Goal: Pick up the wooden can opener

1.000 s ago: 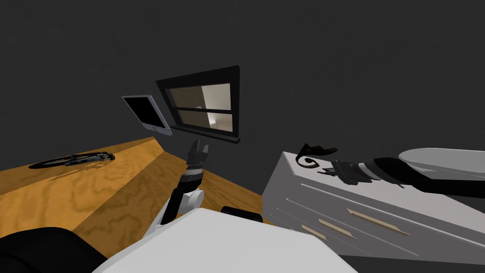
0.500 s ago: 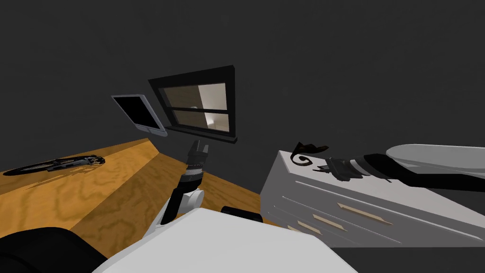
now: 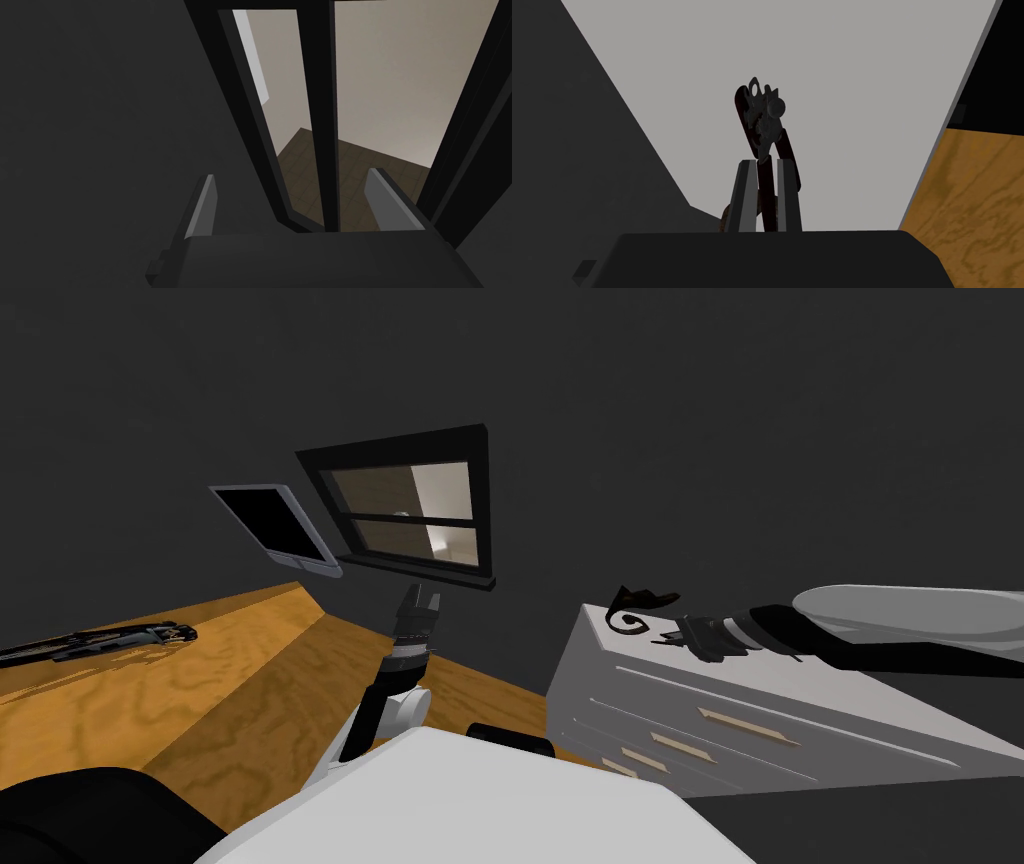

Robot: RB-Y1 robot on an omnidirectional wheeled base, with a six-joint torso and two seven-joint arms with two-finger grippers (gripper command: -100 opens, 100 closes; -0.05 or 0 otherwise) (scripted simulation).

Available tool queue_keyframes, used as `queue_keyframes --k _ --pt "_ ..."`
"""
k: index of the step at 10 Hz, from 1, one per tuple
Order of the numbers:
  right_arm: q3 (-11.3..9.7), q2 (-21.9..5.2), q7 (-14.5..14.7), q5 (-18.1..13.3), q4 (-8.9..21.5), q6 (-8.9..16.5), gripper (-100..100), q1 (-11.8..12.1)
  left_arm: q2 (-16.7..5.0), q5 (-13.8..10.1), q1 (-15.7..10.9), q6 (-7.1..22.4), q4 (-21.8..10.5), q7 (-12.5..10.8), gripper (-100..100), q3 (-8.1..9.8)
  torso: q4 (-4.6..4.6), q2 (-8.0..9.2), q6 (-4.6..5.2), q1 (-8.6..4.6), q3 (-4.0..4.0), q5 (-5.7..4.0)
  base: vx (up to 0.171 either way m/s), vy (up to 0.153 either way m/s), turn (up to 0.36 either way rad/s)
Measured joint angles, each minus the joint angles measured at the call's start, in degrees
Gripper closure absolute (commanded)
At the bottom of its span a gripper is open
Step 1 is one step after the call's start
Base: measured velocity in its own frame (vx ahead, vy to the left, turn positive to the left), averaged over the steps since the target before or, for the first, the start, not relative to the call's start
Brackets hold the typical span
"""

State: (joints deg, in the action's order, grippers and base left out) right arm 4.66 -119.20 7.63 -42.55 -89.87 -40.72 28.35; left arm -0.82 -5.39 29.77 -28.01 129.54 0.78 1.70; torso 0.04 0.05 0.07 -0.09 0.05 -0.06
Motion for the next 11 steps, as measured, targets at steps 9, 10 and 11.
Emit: queue_keyframes --k 9,10,11 --pt "14.6 -2.1 -8.8 -6.1 -5.7 1.2 100 10.0 0.0 0.0 0.0 0.0 0.0 0.0 0 0.00 0.00 -0.01 0.06 -0.04 0.00 -0.05 0.003 -0.033 -0.065" --pt "16.6 -2.8 -9.7 -6.5 -6.2 1.4 100 12.2 0.0 0.0 0.0 0.0 0.0 0.0 0 0.00 -0.02 0.00 0.10 -0.10 -0.01 -0.08 0.004 -0.033 -0.061" --pt "18.6 -3.2 -10.2 -6.6 -6.5 1.6 100 13.7 0.0 0.0 0.0 0.0 0.0 0.0 0 0.00 0.00 -0.01 0.05 -0.08 -0.01 -0.06 0.002 -0.011 0.000"
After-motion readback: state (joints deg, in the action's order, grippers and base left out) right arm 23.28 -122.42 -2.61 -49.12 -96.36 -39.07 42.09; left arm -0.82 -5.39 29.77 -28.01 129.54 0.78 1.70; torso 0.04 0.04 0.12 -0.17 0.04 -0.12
